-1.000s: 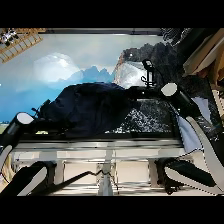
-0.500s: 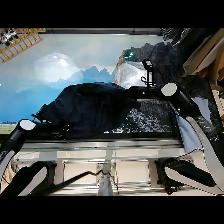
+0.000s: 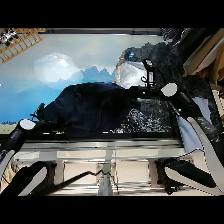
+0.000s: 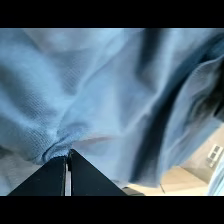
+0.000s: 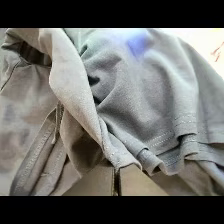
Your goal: Fold the clothes and pants, and hang the long-sleeved shirts on hangers.
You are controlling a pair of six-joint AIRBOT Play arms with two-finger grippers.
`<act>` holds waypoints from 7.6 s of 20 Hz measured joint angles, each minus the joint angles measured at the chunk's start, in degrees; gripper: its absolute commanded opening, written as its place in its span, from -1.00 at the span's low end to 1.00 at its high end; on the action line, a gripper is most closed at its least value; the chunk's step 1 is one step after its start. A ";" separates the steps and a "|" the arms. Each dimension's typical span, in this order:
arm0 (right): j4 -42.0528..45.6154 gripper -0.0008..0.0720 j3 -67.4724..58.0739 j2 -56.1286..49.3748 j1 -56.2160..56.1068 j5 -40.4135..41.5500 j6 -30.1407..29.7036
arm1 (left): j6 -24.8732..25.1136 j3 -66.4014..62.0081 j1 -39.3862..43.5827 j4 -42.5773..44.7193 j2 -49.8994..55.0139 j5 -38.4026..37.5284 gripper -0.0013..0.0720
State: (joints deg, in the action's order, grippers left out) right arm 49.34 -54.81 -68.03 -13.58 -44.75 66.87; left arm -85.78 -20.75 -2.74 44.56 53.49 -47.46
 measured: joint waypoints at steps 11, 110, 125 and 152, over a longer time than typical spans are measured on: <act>23.08 -0.94 -15.10 29.88 0.00 2.75 4.85 | 14.64 -33.90 -21.57 -31.10 -10.27 -11.69 -0.94; 5.90 -0.04 5.79 -5.97 22.82 -30.86 6.71 | 11.56 -20.28 -21.35 22.62 18.69 -29.20 0.79; 3.23 0.01 5.81 -6.38 22.82 -29.27 5.49 | 7.48 -19.08 -16.33 20.74 21.97 -13.84 -0.95; 5.79 -0.89 -24.74 -27.87 10.34 -6.97 7.23 | 6.62 -49.81 -16.02 13.35 38.16 -4.79 -0.89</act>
State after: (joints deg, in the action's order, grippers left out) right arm 55.13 -79.55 -95.90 -3.25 -51.72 74.11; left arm -79.15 -70.57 -18.76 57.91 91.66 -52.25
